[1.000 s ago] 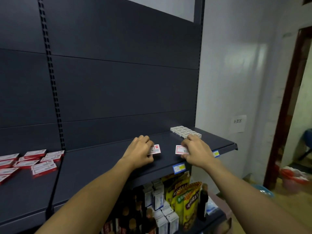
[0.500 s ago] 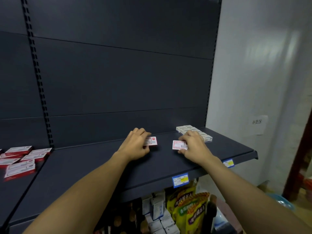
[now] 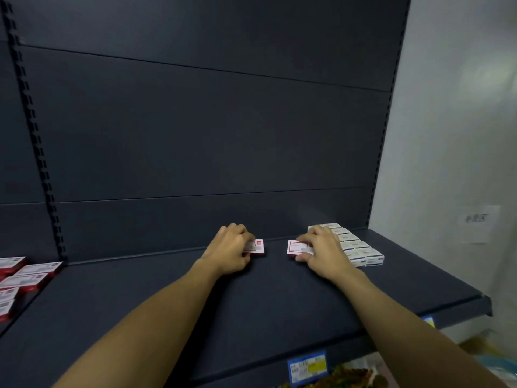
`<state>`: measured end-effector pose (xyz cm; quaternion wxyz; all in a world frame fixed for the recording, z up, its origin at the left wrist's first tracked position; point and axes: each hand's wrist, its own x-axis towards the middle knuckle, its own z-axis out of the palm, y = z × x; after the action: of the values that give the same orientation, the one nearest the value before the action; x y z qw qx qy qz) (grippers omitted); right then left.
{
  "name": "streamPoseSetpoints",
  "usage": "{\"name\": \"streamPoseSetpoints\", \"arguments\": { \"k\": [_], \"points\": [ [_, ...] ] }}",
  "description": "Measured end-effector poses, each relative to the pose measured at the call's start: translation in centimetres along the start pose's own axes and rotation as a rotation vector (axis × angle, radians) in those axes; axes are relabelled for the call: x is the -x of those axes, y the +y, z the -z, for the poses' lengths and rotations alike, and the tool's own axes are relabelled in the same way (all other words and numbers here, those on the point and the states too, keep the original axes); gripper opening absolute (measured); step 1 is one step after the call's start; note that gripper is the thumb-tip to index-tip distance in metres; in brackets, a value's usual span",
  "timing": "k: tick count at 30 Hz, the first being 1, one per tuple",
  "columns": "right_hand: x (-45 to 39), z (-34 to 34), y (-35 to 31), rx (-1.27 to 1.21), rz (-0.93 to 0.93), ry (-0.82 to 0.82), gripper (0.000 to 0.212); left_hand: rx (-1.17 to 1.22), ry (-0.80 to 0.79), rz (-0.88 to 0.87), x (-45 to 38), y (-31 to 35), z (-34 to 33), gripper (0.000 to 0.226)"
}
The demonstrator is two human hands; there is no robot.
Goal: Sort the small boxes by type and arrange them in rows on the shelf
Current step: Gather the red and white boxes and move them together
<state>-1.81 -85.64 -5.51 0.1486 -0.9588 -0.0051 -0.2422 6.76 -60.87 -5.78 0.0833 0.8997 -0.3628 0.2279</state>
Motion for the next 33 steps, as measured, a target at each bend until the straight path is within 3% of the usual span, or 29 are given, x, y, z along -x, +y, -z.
{"name": "streamPoseSetpoints", "arguments": {
  "k": [10,19,33],
  "points": [
    [-3.9,-4.6,2.2,-0.017,0.072,0.006,0.046,0.079,-0.042,0.16,-2.5,0.0,-3.6,0.051],
    [-6.9,-6.8,2.9,-0.173,0.116,0.036,0.046,0.141,0.017,0.286,-3.8,0.9,-5.1,0.034],
    [-9.9,-9.2,3.8,-0.173,0.176,0.015,0.047,-0.125,0.106,0.21,-5.5,1.3,-6.5,0.033]
  ]
}}
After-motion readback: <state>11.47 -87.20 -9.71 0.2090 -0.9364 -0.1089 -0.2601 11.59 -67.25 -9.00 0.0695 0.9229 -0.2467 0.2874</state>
